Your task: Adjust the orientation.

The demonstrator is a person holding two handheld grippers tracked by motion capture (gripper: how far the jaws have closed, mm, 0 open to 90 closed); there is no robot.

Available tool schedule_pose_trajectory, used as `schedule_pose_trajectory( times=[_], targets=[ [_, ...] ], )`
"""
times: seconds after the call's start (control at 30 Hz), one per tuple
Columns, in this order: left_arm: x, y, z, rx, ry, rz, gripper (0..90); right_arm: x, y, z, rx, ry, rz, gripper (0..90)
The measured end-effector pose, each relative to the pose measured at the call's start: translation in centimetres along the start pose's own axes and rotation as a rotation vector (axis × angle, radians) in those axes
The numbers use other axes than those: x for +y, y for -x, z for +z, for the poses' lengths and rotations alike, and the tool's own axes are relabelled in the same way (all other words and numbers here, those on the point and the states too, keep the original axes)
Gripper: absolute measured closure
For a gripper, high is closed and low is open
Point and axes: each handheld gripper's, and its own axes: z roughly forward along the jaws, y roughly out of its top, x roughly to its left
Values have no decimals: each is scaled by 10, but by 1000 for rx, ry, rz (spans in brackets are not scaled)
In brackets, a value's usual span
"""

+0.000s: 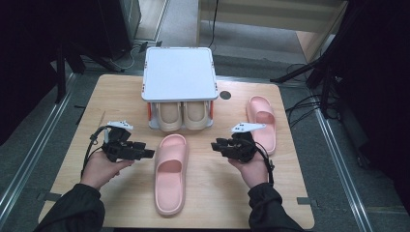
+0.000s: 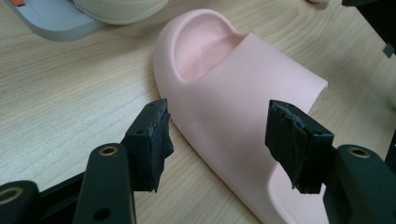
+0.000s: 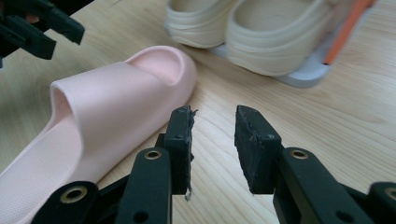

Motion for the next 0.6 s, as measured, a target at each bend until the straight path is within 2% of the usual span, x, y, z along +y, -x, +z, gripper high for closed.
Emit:
schedule_pose_trajectory(
  times=[0.17, 0.3, 0.5, 0.6],
  targets=[
    [2, -3, -2, 7, 5, -1, 391, -2, 13, -18, -30, 21, 30, 670],
    [4, -5, -3, 2, 12, 2, 391, -4, 21, -33, -53, 32, 34, 670],
    [6, -5, -4, 15, 14, 15, 392, -12, 45, -52, -105, 55, 99, 662],
    [6, -5, -4, 10, 15, 20, 391, -14, 52, -59, -124, 74, 113, 662]
  ],
)
